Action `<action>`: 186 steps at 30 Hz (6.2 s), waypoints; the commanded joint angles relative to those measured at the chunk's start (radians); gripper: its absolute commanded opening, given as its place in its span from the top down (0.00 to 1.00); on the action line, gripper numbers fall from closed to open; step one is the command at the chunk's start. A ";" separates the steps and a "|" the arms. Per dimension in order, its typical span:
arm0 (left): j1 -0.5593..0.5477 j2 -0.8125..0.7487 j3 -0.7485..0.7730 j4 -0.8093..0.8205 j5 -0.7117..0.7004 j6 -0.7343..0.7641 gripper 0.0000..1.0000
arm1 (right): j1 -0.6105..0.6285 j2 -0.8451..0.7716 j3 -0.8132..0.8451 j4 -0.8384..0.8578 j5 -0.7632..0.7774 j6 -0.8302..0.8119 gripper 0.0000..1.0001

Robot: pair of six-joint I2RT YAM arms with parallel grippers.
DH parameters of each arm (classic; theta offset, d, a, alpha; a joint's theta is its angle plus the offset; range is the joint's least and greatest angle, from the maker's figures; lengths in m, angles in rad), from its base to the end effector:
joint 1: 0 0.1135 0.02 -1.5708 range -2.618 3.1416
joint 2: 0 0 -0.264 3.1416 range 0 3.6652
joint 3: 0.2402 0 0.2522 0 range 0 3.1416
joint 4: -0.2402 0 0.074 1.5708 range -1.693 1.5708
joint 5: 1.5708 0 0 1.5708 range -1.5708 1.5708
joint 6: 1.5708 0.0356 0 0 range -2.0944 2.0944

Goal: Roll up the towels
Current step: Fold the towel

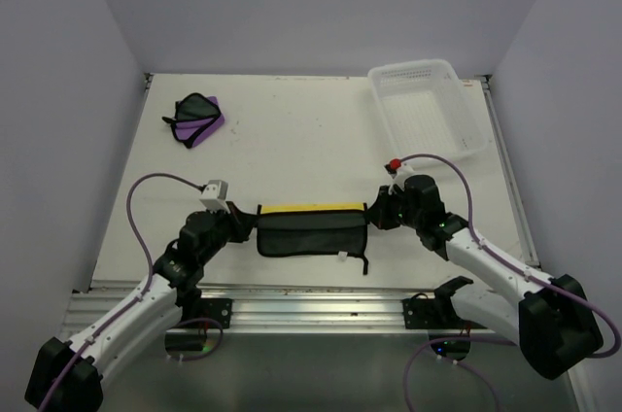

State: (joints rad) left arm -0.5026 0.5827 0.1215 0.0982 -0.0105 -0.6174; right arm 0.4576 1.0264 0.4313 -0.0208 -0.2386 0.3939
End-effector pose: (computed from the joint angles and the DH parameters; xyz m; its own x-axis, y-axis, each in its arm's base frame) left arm 0.1300 -0.0710 0.1646 -0.5276 -0.3706 -0.7644 0.2056 0.8174 -0.5381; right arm 0.1832 0.0996 0.1890 -0.7097 0.0662 -0.7013 -0.3573 0.8242 0.4394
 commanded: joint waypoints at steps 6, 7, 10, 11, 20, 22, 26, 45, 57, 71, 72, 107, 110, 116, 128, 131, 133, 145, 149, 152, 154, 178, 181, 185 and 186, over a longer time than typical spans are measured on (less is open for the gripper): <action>-0.002 -0.029 0.001 -0.041 -0.006 -0.022 1.00 | 0.006 -0.020 -0.012 -0.024 -0.010 0.010 1.00; -0.002 -0.029 0.003 -0.046 -0.005 -0.022 1.00 | 0.007 -0.022 -0.014 -0.025 -0.011 0.011 1.00; -0.002 -0.034 0.004 -0.058 -0.006 -0.021 1.00 | 0.007 -0.026 -0.019 -0.031 -0.016 0.014 1.00; -0.004 -0.037 0.004 -0.063 -0.008 -0.024 1.00 | 0.007 -0.028 -0.019 -0.033 -0.016 0.014 1.00; -0.004 -0.050 0.003 -0.092 -0.009 -0.030 1.00 | 0.010 -0.057 -0.039 -0.057 -0.007 0.023 1.00; -0.005 -0.050 0.003 -0.092 -0.003 -0.030 1.00 | 0.010 -0.055 -0.045 -0.056 -0.010 0.028 1.00; -0.007 -0.060 -0.003 -0.089 0.006 -0.028 1.00 | 0.013 -0.055 -0.051 -0.048 -0.022 0.033 1.00; -0.022 -0.049 -0.019 -0.130 0.026 -0.082 0.77 | 0.032 -0.040 -0.085 0.015 -0.059 0.053 0.88; -0.022 -0.066 0.027 -0.134 0.015 -0.107 0.44 | 0.046 -0.065 -0.097 0.015 -0.065 0.051 0.66; -0.025 0.233 0.230 0.049 -0.057 -0.041 0.45 | 0.053 -0.108 -0.106 0.097 -0.217 0.065 0.58; -0.025 0.262 0.237 0.078 -0.007 -0.033 0.53 | 0.055 -0.106 -0.100 0.096 -0.218 0.065 0.60; -0.091 0.698 0.274 0.175 -0.020 -0.143 1.00 | 0.055 0.405 0.175 0.128 0.151 0.187 0.98; -0.091 0.732 0.290 0.152 -0.048 -0.145 1.00 | 0.055 0.417 0.179 0.131 0.163 0.188 0.98; -0.091 0.786 0.326 0.063 -0.103 -0.157 1.00 | 0.055 0.442 0.188 0.140 0.173 0.192 0.98; -0.091 0.917 0.437 0.025 -0.202 -0.120 1.00 | 0.055 0.518 0.230 0.174 0.183 0.192 0.98; -0.088 0.959 0.513 -0.003 -0.241 -0.091 1.00 | 0.055 0.549 0.289 0.163 0.174 0.181 0.96; -0.083 0.980 0.555 -0.008 -0.246 -0.073 1.00 | 0.056 0.551 0.302 0.162 0.156 0.175 0.94; -0.047 0.993 0.629 -0.045 -0.284 -0.041 1.00 | 0.055 0.397 0.236 0.121 0.174 0.120 0.65; -0.044 0.999 0.633 -0.038 -0.272 -0.033 1.00 | 0.056 0.399 0.230 0.116 0.142 0.114 0.85; -0.042 1.029 0.645 -0.043 -0.278 -0.025 1.00 | 0.056 0.400 0.218 0.114 0.134 0.118 0.87; -0.037 1.056 0.652 -0.057 -0.281 -0.022 1.00 | 0.056 0.396 0.210 0.108 0.142 0.115 0.89; -0.036 1.040 0.644 -0.025 -0.258 -0.033 1.00 | 0.141 0.253 0.057 0.104 0.021 0.053 0.97; -0.036 1.037 0.645 -0.028 -0.259 -0.033 1.00 | 0.153 0.224 0.035 0.105 0.009 0.040 0.97; -0.034 1.033 0.645 -0.029 -0.263 -0.033 1.00 | 0.162 0.218 0.026 0.108 -0.021 0.026 0.97; -0.036 1.031 0.645 -0.031 -0.264 -0.031 1.00 | 0.167 0.213 0.023 0.110 -0.024 0.023 0.97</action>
State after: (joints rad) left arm -0.5453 1.6295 0.7444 0.0532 -0.2604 -0.6617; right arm 0.6121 1.2648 0.4679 0.0689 -0.2241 0.4480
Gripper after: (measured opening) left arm 0.005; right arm 0.036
